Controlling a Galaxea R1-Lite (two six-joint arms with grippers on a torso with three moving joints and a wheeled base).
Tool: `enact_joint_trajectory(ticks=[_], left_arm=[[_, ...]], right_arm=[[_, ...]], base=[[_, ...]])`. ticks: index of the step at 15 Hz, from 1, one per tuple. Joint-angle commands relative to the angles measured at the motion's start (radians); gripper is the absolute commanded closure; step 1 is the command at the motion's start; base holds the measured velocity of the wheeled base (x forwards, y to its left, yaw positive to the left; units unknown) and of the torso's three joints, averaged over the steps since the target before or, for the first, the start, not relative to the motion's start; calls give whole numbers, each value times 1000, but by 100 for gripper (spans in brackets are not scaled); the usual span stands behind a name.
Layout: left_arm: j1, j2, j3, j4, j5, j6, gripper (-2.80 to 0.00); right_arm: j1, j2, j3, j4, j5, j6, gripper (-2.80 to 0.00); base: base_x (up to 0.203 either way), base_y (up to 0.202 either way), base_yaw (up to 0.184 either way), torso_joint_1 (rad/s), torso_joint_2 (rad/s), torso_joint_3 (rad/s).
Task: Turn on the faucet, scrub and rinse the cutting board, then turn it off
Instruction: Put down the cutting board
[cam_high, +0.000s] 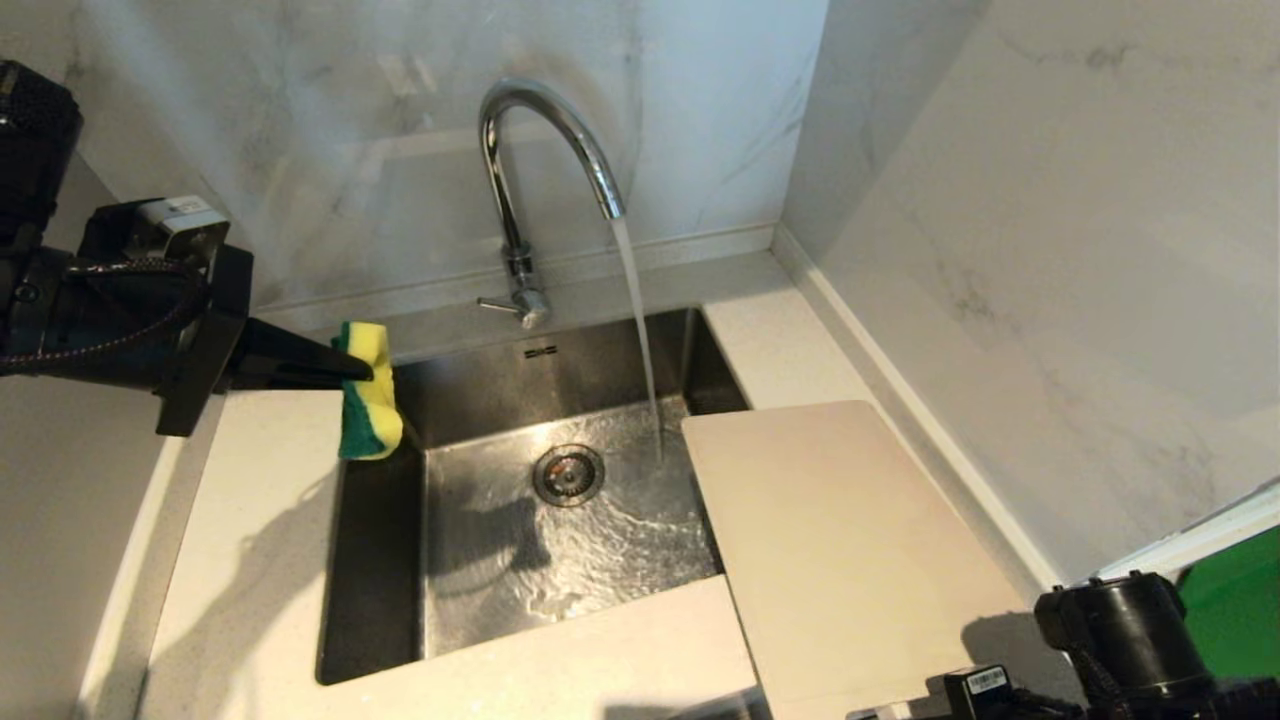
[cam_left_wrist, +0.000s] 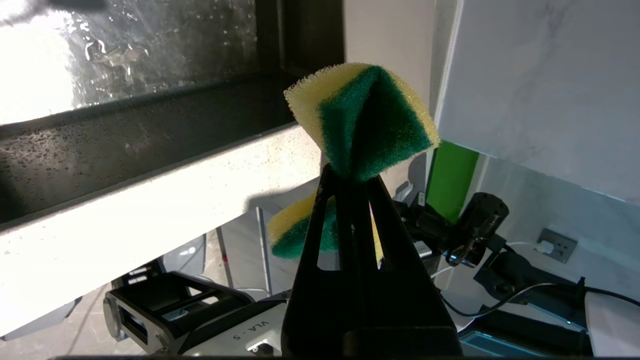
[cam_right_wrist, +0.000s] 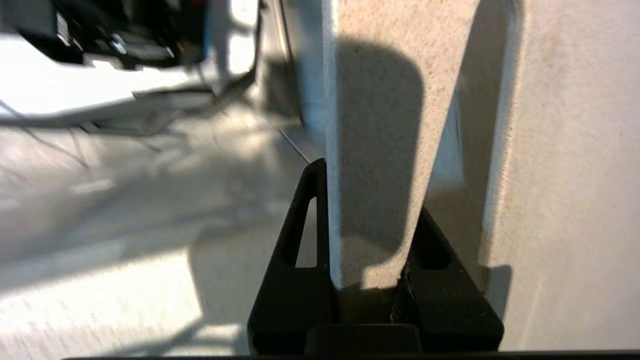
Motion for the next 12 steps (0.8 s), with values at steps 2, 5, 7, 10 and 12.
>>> enact_joint_trajectory(ticks=[2, 5, 7, 10, 12], left_arm=[[-1, 8, 1, 4, -2, -5, 0], [-2, 10, -1, 4, -2, -5, 0], [-1, 10, -5, 4, -2, -4, 0], [-1, 10, -2, 4, -2, -4, 0], [-1, 11, -9, 1, -2, -4, 0]], right_arm=[[103, 59, -21, -2, 26, 37, 0], [121, 92, -24, -3, 24, 79, 0], [121, 110, -23, -3, 25, 100, 0], [120, 139, -13, -1, 24, 116, 0], [120, 161, -15, -3, 24, 122, 0]], base=[[0, 0, 0, 0, 0, 0], [0, 0, 0, 0, 0, 0], [0, 0, 0, 0, 0, 0], [0, 0, 0, 0, 0, 0], [0, 0, 0, 0, 0, 0]])
